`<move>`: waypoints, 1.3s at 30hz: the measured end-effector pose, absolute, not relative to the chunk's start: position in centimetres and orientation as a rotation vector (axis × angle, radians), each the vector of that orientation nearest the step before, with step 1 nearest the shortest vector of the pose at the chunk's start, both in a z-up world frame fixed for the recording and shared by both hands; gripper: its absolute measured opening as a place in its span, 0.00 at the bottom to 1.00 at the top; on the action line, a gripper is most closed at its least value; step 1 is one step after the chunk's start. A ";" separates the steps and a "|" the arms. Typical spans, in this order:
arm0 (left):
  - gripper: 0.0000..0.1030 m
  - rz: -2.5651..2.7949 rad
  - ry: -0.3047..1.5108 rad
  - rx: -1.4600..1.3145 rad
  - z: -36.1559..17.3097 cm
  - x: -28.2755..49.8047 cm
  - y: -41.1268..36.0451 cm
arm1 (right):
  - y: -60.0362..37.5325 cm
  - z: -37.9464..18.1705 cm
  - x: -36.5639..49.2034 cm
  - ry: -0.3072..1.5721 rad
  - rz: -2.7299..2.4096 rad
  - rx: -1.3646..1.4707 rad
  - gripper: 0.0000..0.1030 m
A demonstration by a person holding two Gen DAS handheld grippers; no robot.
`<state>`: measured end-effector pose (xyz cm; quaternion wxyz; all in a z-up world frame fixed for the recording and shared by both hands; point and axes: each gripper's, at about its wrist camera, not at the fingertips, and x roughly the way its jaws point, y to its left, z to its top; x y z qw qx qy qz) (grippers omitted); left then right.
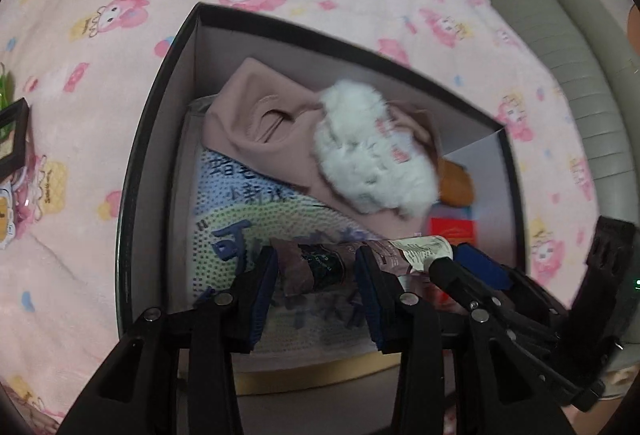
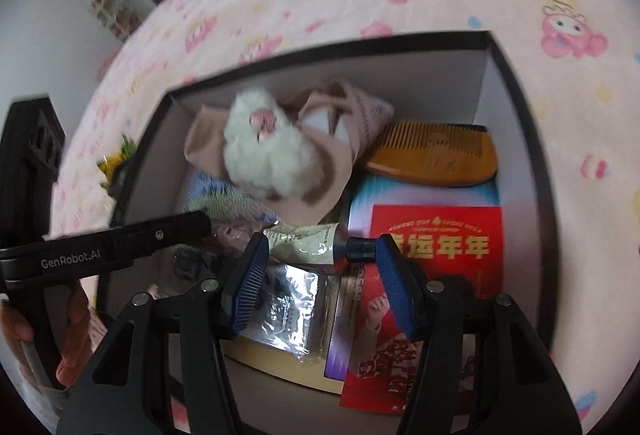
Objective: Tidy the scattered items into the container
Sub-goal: 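Lift and carry the hand cream tube with the left gripper to the box, then lower the hand cream tube into the box and open the left gripper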
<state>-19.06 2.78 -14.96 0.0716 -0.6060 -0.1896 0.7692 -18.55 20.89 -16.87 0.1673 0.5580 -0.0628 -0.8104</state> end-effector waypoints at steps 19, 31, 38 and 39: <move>0.36 2.160 -0.520 -1.787 -15.0 -14.9 5.5 | 21.8 -15.7 -17.2 0.018 -2.454 1.585 0.40; 0.34 2.260 -0.640 -1.836 -16.3 -16.2 2.9 | 19.3 -17.1 -19.2 -0.105 -2.261 1.568 0.43; 0.34 2.233 -0.652 -1.826 -15.9 -16.1 2.8 | 21.3 -14.6 -18.2 -0.108 -2.432 1.481 0.43; 0.34 2.207 -0.642 -1.827 -15.9 -15.9 3.3 | 21.5 -14.5 -18.1 -0.096 -2.444 1.488 0.43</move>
